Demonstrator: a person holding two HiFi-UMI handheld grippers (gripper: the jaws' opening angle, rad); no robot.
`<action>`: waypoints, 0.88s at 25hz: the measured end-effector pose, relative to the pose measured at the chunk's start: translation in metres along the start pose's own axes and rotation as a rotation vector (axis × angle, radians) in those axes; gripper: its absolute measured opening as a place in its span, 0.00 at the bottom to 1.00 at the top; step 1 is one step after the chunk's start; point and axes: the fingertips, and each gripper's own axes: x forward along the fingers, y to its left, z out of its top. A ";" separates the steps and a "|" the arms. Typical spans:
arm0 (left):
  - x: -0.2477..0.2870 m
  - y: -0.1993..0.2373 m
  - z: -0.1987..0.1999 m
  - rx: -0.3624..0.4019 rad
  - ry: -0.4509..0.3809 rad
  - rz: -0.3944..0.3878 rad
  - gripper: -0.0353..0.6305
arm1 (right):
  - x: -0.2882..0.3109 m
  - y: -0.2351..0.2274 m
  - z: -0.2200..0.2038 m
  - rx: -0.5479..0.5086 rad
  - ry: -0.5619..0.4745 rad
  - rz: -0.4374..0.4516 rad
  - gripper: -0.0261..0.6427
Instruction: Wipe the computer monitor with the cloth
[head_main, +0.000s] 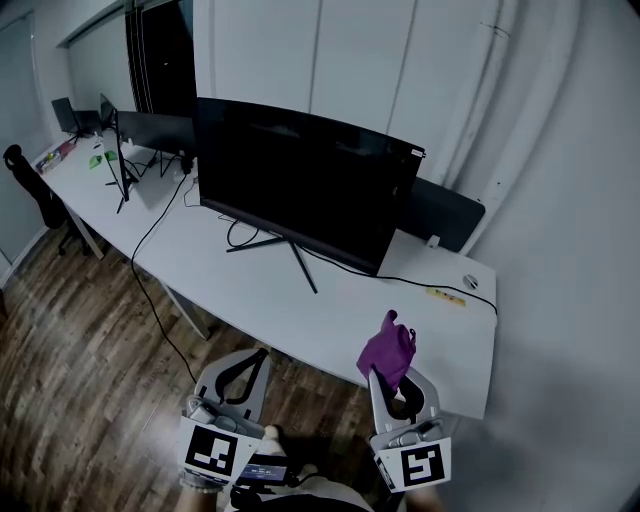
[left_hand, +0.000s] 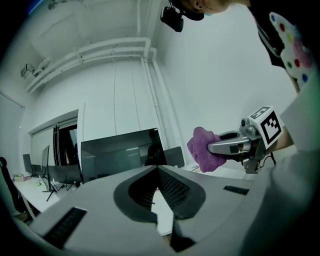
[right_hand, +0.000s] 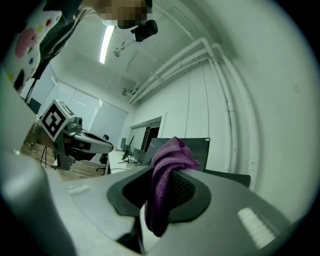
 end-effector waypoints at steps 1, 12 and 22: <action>0.003 0.002 0.000 -0.001 -0.001 0.002 0.06 | 0.002 -0.001 -0.002 -0.008 0.004 0.003 0.17; 0.060 0.076 -0.004 0.016 -0.044 -0.038 0.06 | 0.079 -0.022 -0.004 -0.049 0.010 -0.095 0.17; 0.132 0.157 0.004 0.013 -0.089 -0.136 0.06 | 0.162 -0.064 0.012 -0.132 0.036 -0.276 0.17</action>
